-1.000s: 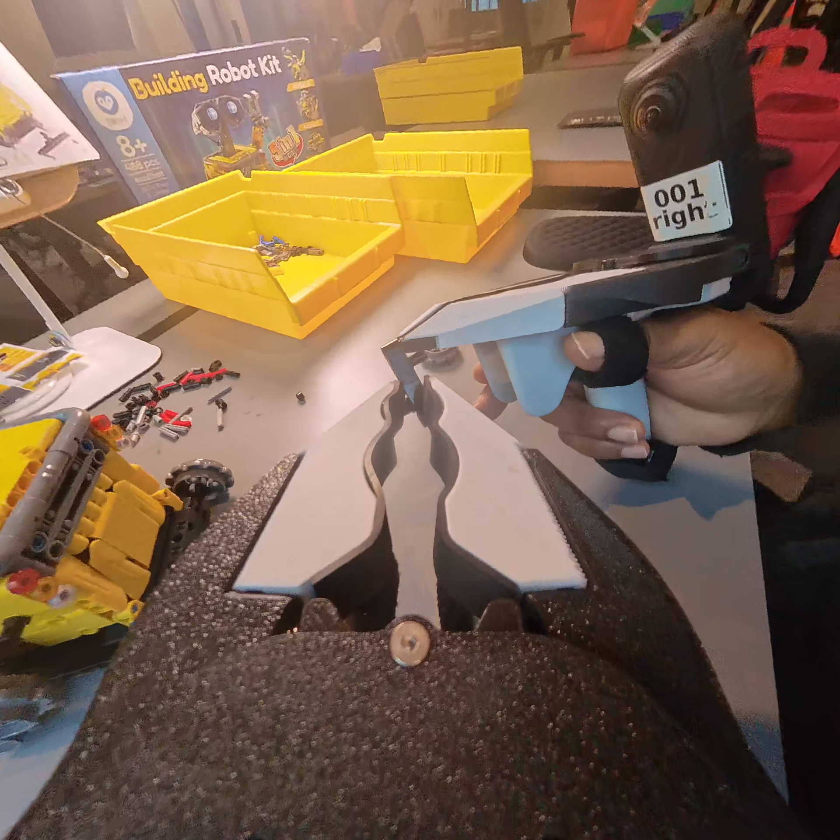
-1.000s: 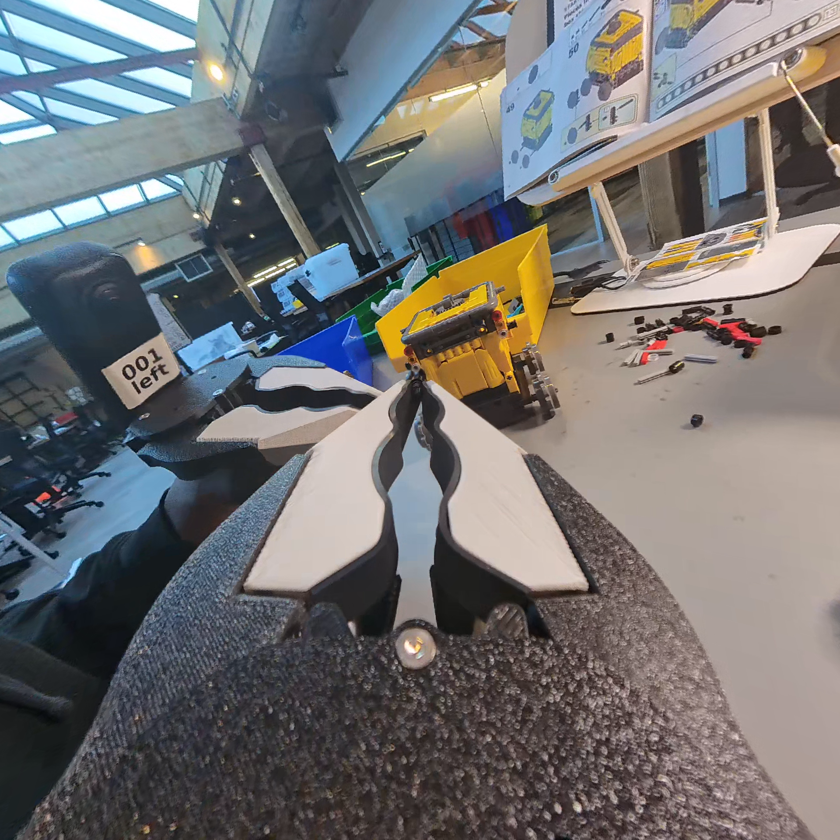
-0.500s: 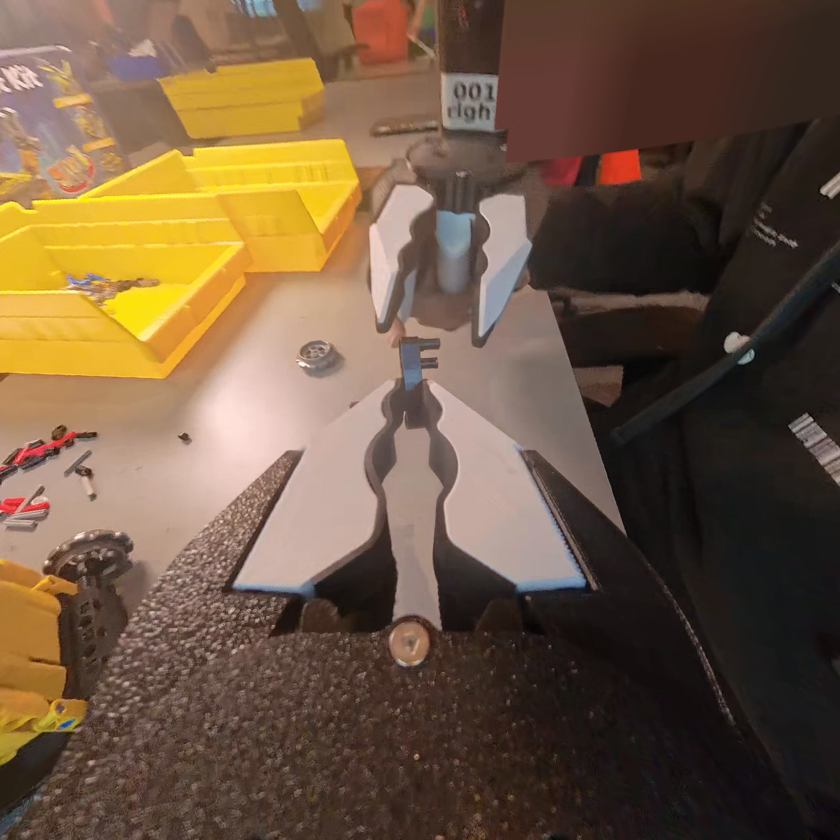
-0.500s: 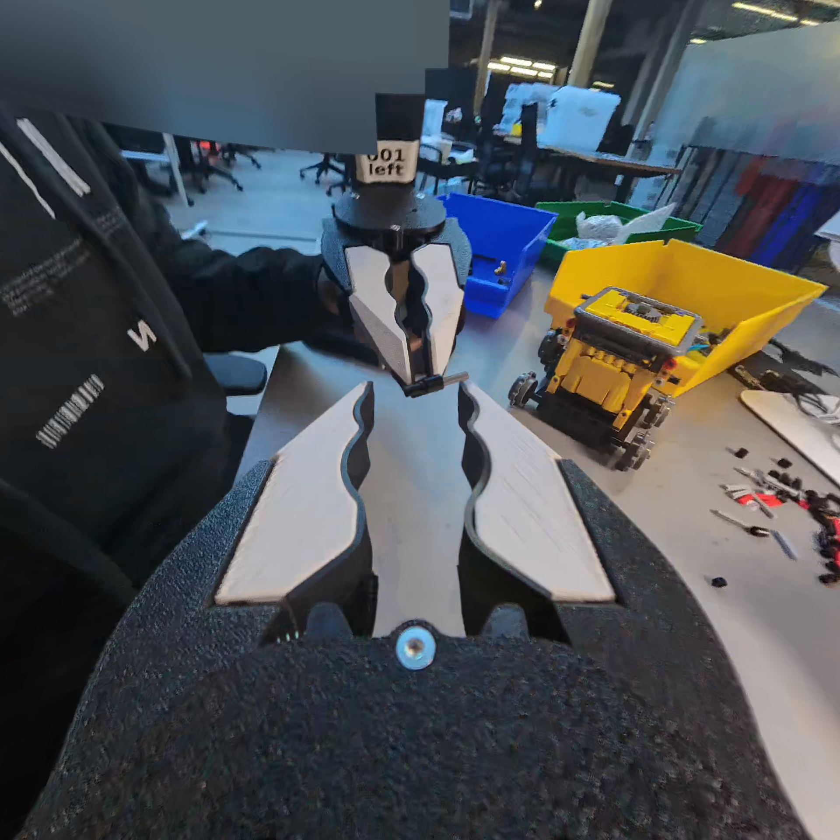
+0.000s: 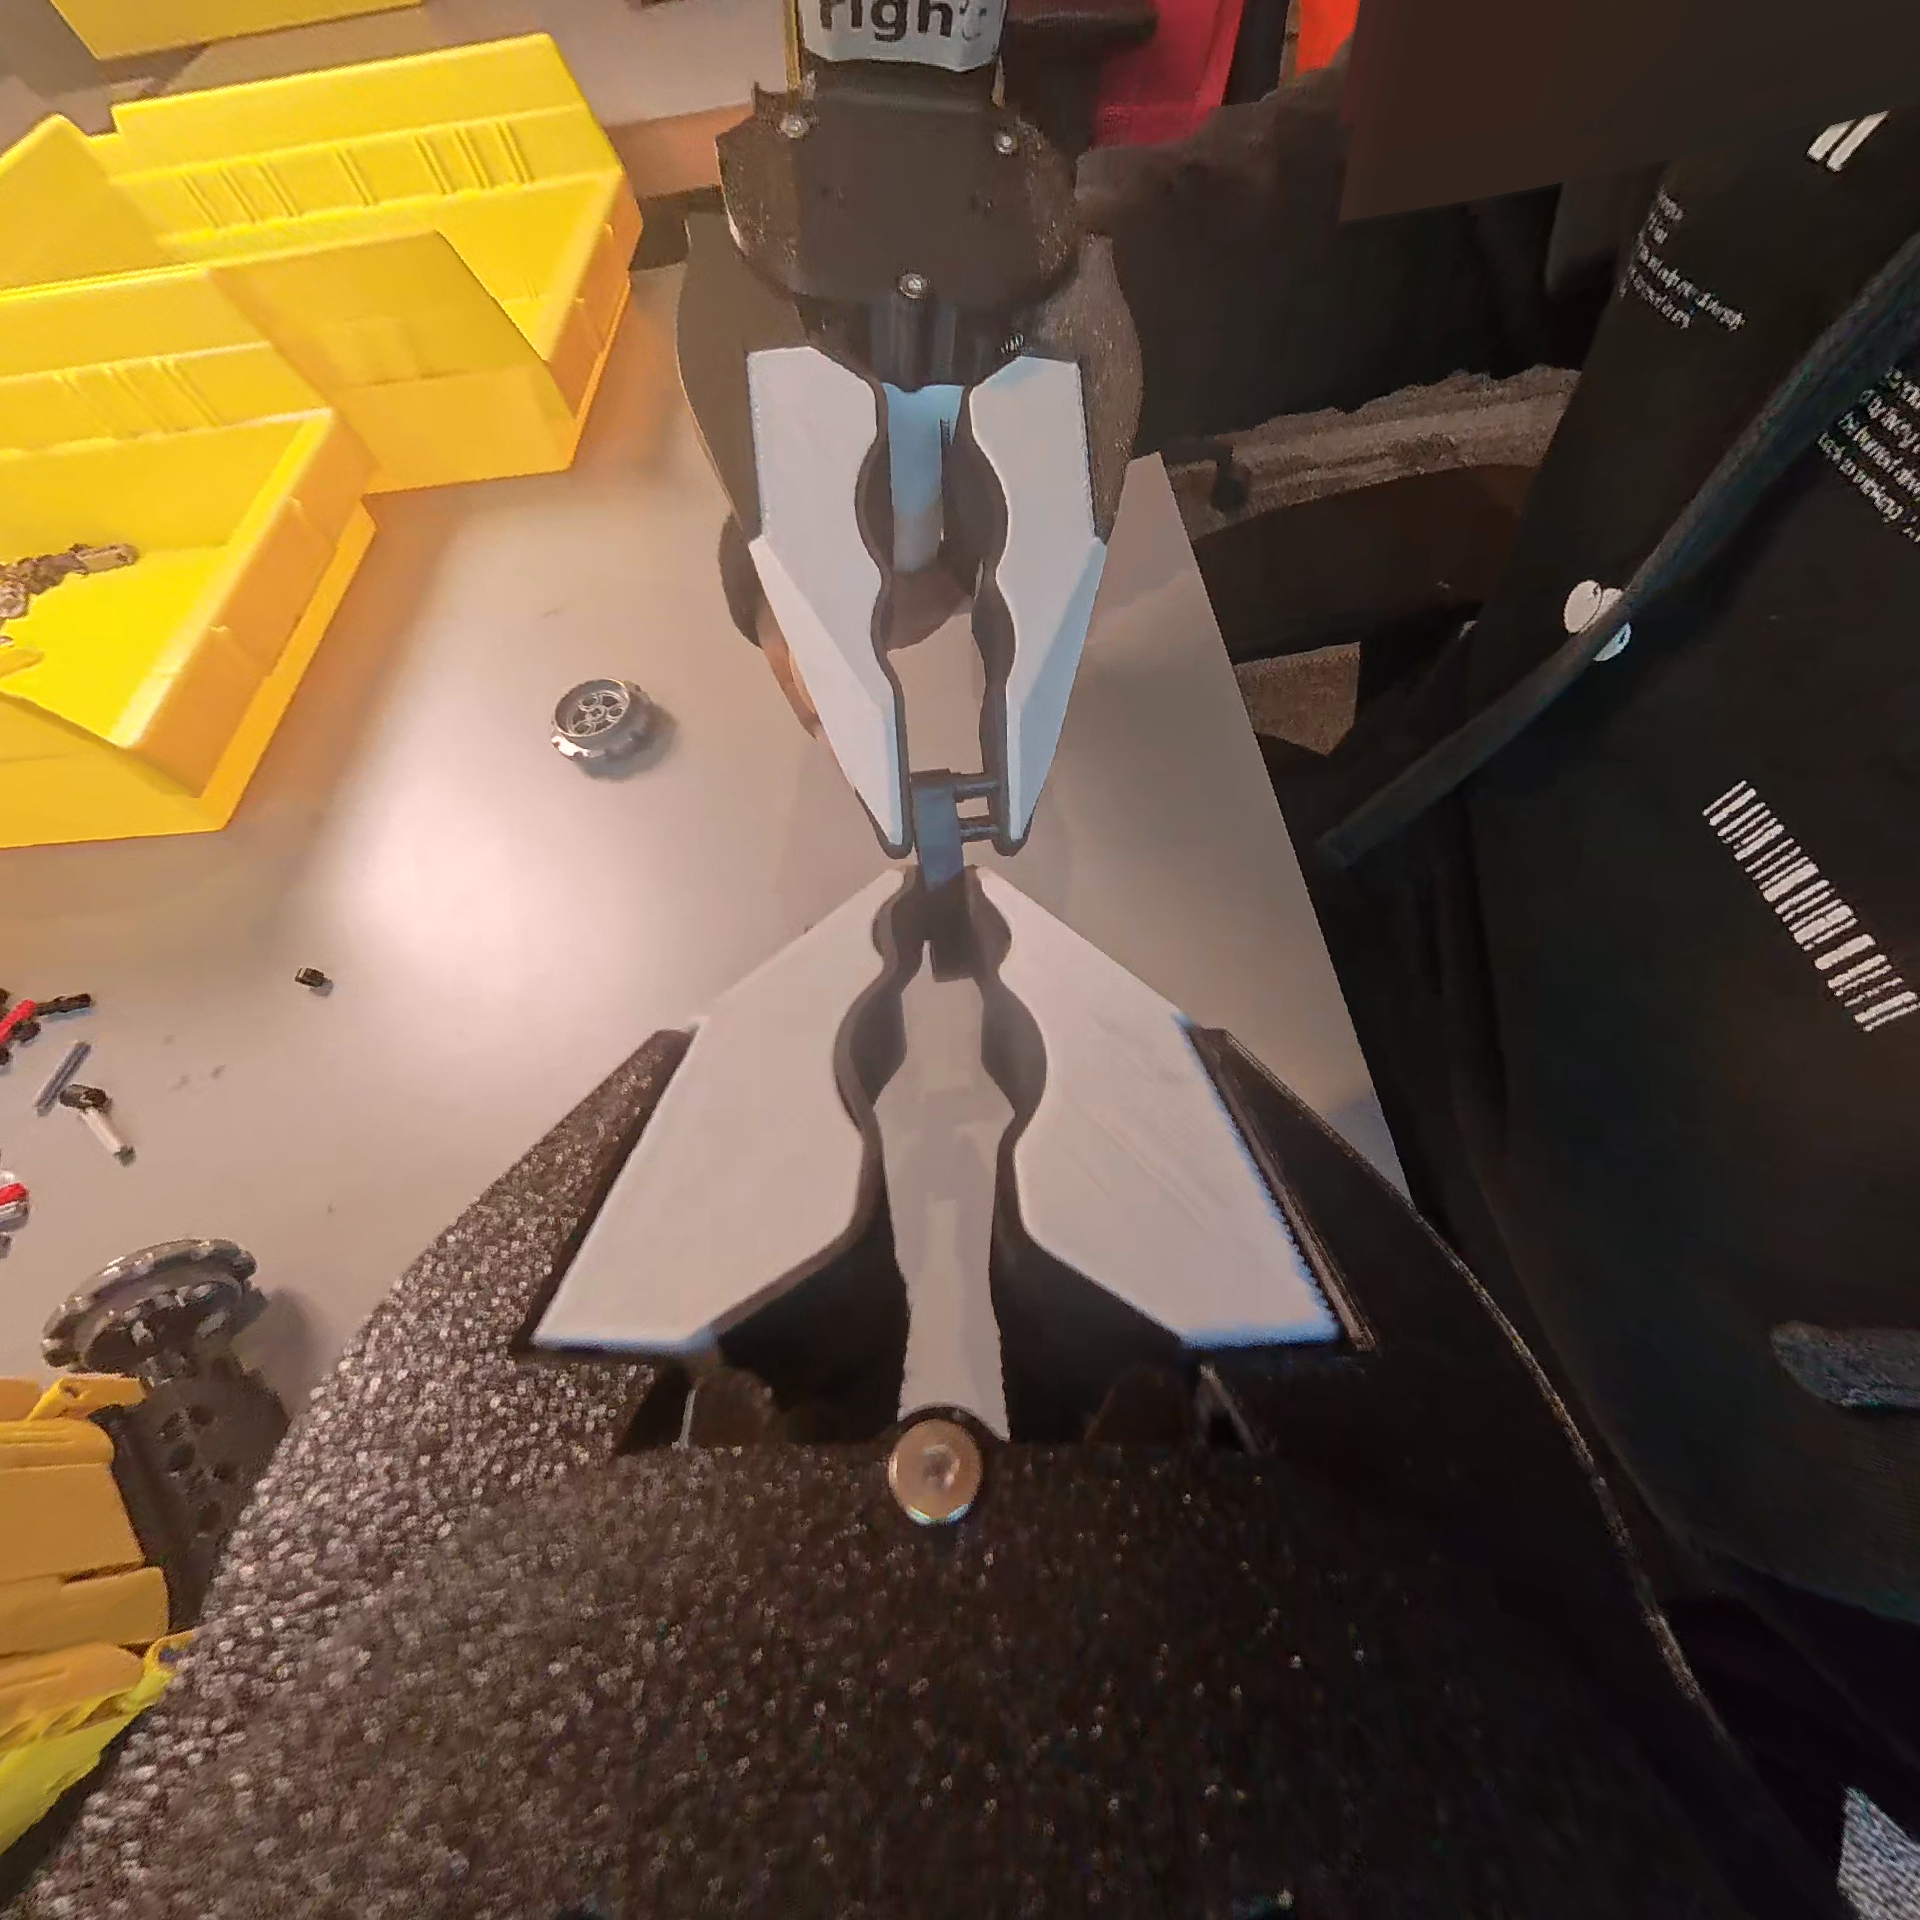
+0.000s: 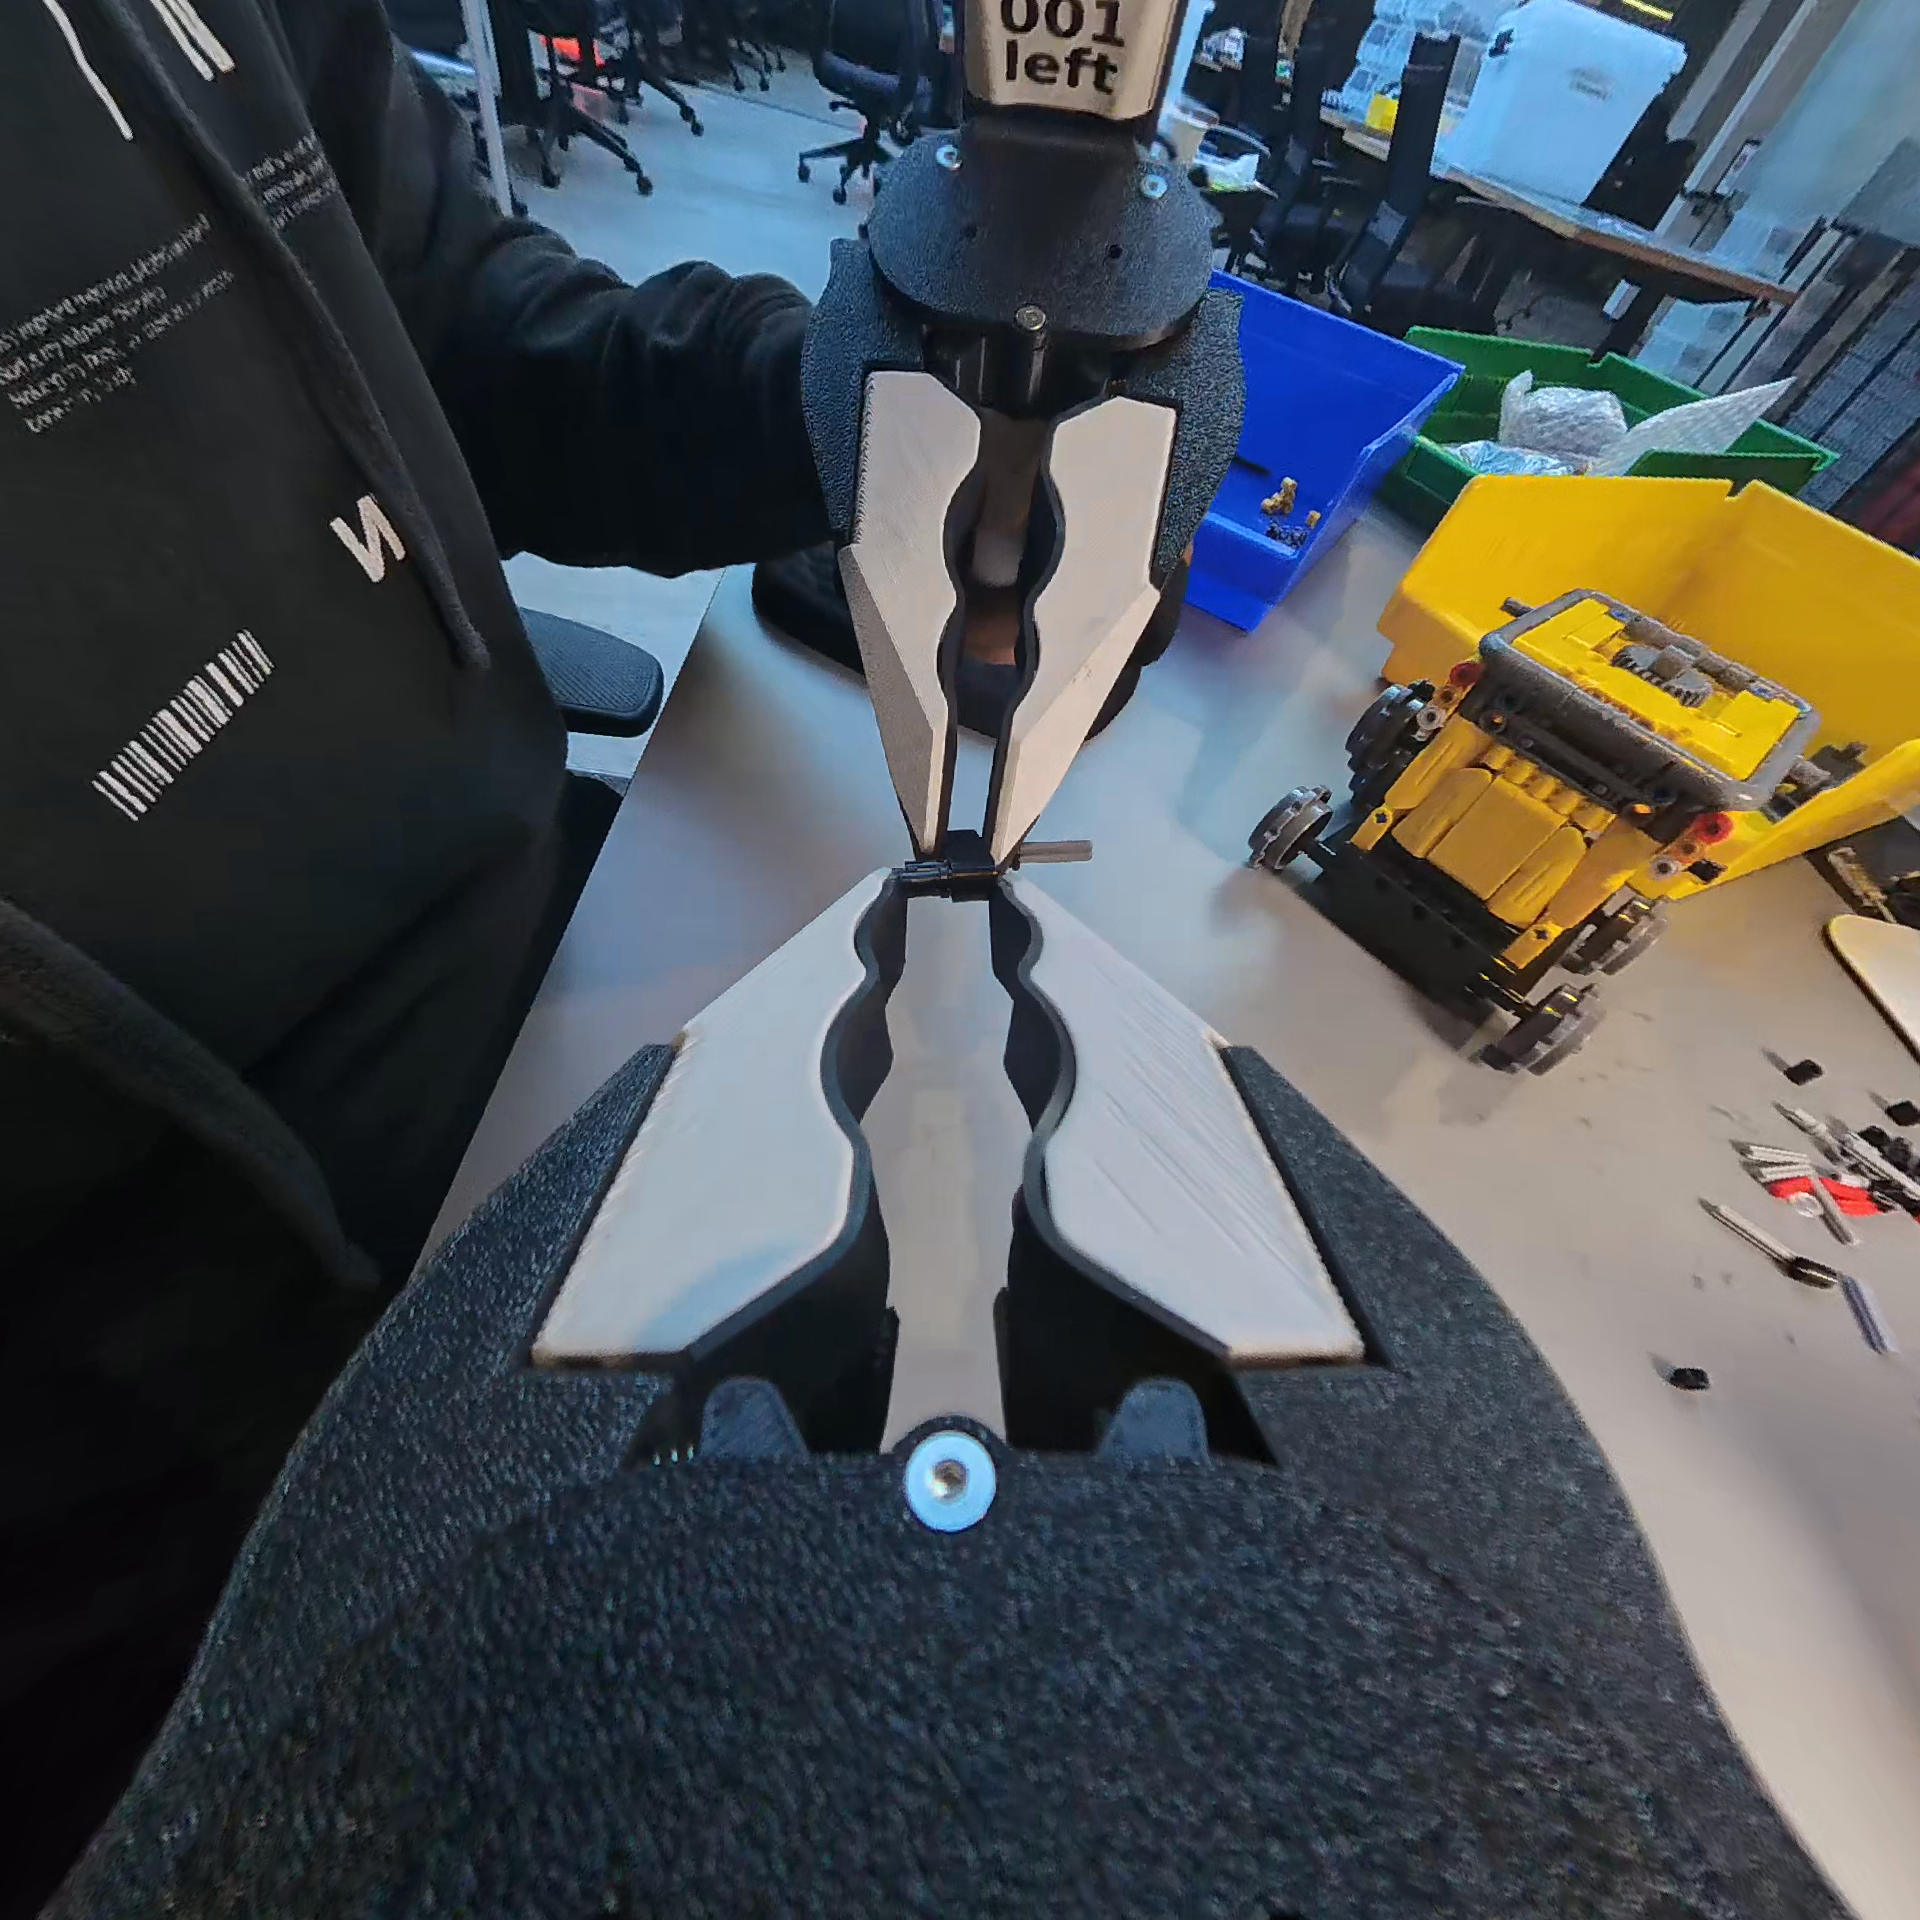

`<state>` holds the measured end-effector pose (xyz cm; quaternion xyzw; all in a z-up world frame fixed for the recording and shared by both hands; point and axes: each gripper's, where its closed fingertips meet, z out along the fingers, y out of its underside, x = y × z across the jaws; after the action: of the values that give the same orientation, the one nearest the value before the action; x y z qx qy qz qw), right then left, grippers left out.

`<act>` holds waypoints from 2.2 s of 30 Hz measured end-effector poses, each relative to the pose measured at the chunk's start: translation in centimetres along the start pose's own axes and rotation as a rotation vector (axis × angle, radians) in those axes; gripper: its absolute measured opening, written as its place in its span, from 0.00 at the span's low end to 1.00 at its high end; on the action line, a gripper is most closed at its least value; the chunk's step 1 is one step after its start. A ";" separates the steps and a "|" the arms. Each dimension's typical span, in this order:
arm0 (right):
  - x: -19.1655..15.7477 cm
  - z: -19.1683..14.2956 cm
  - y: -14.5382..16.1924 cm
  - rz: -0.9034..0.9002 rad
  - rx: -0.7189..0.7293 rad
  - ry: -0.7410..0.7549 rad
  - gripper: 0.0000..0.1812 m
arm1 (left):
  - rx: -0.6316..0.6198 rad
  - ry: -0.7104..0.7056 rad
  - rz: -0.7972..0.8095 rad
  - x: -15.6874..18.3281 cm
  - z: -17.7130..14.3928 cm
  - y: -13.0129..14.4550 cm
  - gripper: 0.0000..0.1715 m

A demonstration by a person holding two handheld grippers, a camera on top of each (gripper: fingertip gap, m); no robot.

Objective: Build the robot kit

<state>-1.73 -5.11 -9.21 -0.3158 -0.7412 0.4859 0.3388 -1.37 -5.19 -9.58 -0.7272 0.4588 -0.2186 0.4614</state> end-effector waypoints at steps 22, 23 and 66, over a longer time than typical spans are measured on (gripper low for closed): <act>0.3 0.3 0.3 0.121 0.029 -0.049 0.12 | 0.034 0.087 -0.157 -0.5 0.1 0.7 0.03; 0.4 0.3 0.3 0.128 0.037 -0.051 0.11 | 0.028 0.088 -0.152 -0.6 0.2 0.8 0.03; -0.2 0.4 -2.4 -0.014 0.179 0.035 0.09 | 0.316 -0.014 -0.236 0.5 -2.4 -0.7 0.04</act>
<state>-2.29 -6.28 -7.15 -0.2877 -0.6908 0.5423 0.3820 -2.63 -6.64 -7.87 -0.6960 0.3271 -0.3355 0.5441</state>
